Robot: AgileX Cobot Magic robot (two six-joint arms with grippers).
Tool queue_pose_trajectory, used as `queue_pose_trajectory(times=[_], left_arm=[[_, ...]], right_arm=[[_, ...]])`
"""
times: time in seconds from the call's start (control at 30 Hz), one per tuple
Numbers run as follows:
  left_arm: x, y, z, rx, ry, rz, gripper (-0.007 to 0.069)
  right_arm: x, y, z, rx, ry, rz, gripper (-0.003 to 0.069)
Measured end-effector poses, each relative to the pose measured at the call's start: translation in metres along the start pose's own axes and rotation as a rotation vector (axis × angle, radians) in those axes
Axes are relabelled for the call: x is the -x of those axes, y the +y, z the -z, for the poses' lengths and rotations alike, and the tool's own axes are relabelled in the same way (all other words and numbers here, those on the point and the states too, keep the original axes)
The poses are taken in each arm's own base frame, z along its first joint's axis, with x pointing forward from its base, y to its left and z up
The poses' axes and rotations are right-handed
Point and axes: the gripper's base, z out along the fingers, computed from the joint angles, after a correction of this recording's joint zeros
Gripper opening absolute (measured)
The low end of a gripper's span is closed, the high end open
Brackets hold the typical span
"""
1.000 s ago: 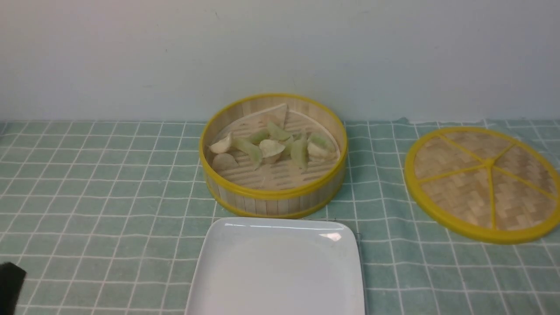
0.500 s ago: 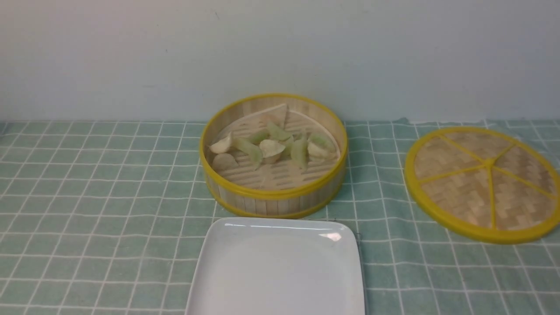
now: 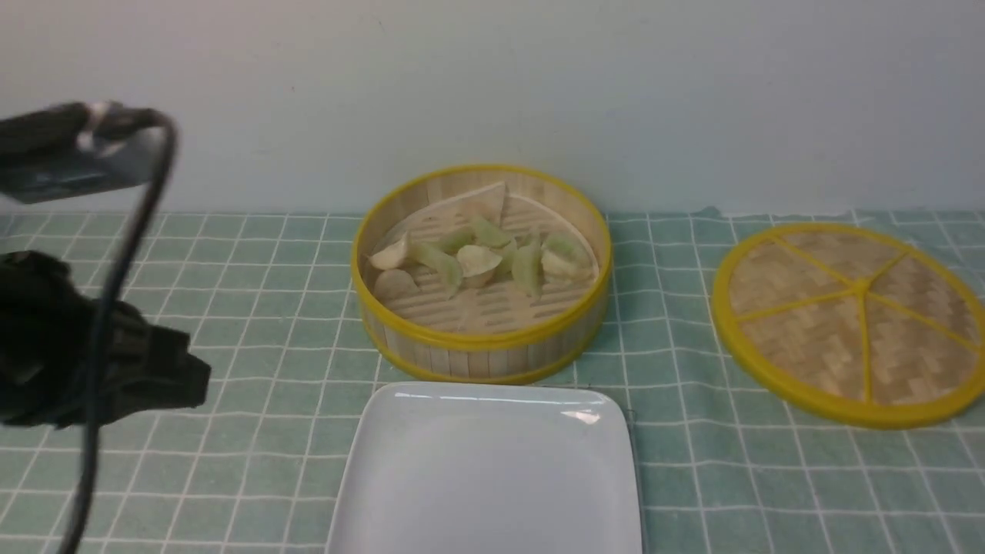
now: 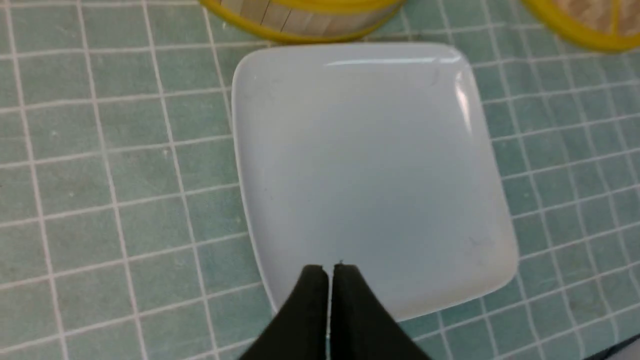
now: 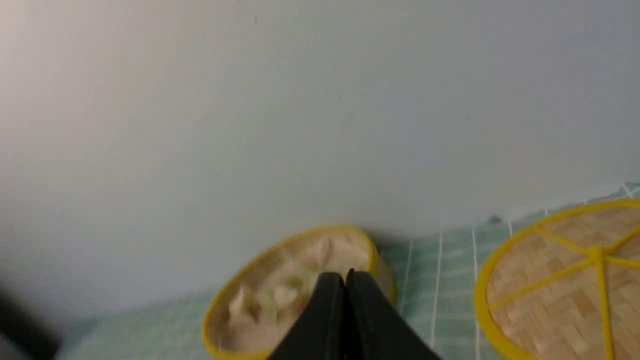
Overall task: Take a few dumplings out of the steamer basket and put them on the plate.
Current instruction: Use the left arm to grab a dumpling from the steamer
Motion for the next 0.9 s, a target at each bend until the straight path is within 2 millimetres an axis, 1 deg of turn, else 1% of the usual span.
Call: queue_pose_trajectory(times=[0.03,0.1,0.13,0.23,0.27,0.33,0.4,0.47,0.5,0.57,0.6,0.63,0.7,0.8,0.83,0.87,0.9], left_arm=[[0.018,0.009,-0.022,0.005,0.054,-0.017,-0.0006],[0.037,0.016,-0.041,0.009,0.085,-0.040,-0.0006],[0.045,0.019,-0.048,0.011,0.092,-0.051,-0.0006],[0.074,0.026,-0.066,0.012,0.091,-0.137,-0.0006],[0.076,0.026,-0.067,0.011,0.090,-0.148,-0.0006],[0.097,0.025,-0.073,-0.003,0.063,-0.222,-0.0006],[0.115,0.021,-0.079,-0.005,0.016,-0.317,-0.0006],[0.122,0.018,-0.083,-0.006,-0.005,-0.349,-0.0006],[0.132,0.012,-0.092,-0.010,-0.032,-0.375,-0.0006],[0.142,0.008,-0.106,-0.013,-0.045,-0.403,-0.0006],[0.147,0.007,-0.117,-0.009,-0.043,-0.424,-0.0001],[0.149,0.007,-0.121,-0.008,-0.041,-0.427,0.0001],[0.158,0.007,-0.145,0.020,-0.030,-0.472,0.0034],[0.170,0.011,-0.174,0.053,-0.027,-0.510,0.0109],[0.177,0.012,-0.187,0.062,-0.037,-0.518,0.0165],[0.176,0.013,-0.190,0.063,-0.032,-0.518,0.0165],[0.181,0.016,-0.203,0.074,-0.037,-0.520,0.0219]], right_arm=[[0.010,0.008,-0.008,-0.014,0.168,0.072,-0.0013],[0.020,0.014,-0.020,-0.029,0.319,0.151,-0.0013],[0.022,0.015,-0.024,-0.032,0.370,0.189,-0.0013],[0.022,0.012,-0.046,-0.045,0.550,0.281,-0.0013],[0.022,0.012,-0.049,-0.046,0.570,0.286,-0.0013],[0.016,0.008,-0.062,-0.053,0.655,0.289,-0.0013],[0.013,0.006,-0.071,-0.056,0.697,0.283,-0.0013],[0.013,0.005,-0.075,-0.058,0.707,0.282,-0.0013],[0.013,0.004,-0.080,-0.061,0.705,0.276,-0.0013],[0.013,0.003,-0.083,-0.061,0.701,0.271,-0.0013],[0.013,0.003,-0.086,-0.059,0.693,0.264,-0.0013],[0.013,0.003,-0.087,-0.058,0.692,0.261,-0.0013],[0.013,0.003,-0.090,-0.054,0.693,0.247,-0.0013],[0.012,0.003,-0.093,-0.056,0.693,0.245,-0.0013],[0.012,0.003,-0.093,-0.057,0.695,0.244,-0.0013],[0.012,0.003,-0.093,-0.057,0.695,0.243,-0.0013],[0.012,0.003,-0.094,-0.057,0.696,0.243,-0.0013]])
